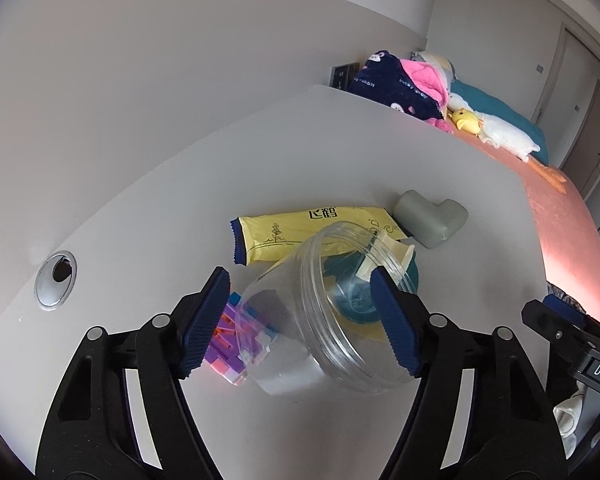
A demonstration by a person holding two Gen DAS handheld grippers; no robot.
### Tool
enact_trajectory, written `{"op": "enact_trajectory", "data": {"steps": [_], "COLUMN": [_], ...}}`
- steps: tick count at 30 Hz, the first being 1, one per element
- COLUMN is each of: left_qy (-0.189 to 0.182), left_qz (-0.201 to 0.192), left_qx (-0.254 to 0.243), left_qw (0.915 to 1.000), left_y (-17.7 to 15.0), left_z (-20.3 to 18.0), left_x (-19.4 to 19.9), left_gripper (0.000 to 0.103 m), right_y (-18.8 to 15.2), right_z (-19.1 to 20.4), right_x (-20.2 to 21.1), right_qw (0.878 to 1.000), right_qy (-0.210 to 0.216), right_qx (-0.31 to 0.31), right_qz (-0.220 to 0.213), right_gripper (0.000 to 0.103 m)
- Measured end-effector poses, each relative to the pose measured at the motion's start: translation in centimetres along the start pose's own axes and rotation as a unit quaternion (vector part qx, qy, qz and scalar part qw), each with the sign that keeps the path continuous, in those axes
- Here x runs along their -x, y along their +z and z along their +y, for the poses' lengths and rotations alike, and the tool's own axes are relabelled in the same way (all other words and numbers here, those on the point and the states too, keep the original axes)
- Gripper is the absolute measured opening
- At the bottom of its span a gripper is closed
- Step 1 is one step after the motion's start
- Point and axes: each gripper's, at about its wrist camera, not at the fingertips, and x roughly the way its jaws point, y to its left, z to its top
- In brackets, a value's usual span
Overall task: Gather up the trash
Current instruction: 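Grasp the clear plastic jar by its rim with the left gripper, then grasp the grey L-shaped foam guard with the right gripper while the left holds the jar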
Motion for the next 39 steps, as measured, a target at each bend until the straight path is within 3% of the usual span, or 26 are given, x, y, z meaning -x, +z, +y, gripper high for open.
{"op": "enact_trajectory", "data": {"steps": [3,7,9,11,24,39], "left_qy": [-0.003,-0.003,-0.007,-0.016,-0.031,-0.034], "left_qz": [0.005,0.004,0.002,0.0,-0.042,-0.038], "left_qx": [-0.001,-0.01,-0.007,0.004,0.029,0.057], "left_qw": [1.0,0.9999,0.9999,0.9999,0.9982,0.9971], "left_y": [0.2,0.4,0.5,0.6,1.8,1.9], "left_z": [0.4,0.6,0.8,1.3,3.1,4.6], "left_x": [-0.5,-0.8,-0.7,-0.7,2.6,2.8], "left_gripper": [0.044,0.033,0.02,0.014,0.014,0.014], "right_y": [0.2,0.7,0.9,1.1,3.4,5.6], "right_z": [0.3,0.5,0.7,0.8,2.1,3.8], "right_x": [-0.6,-1.4,-1.9,-2.4,-5.7,-9.8], "right_qw": [1.0,1.0,1.0,1.0,1.0,0.998], "right_qy": [0.001,0.002,0.003,0.003,0.006,-0.023], "right_qx": [0.003,0.005,0.005,0.006,0.019,0.052], "right_qz": [0.004,0.009,0.012,0.014,0.022,0.028], "right_gripper": [0.082,0.082,0.082,0.082,0.082,0.083]}}
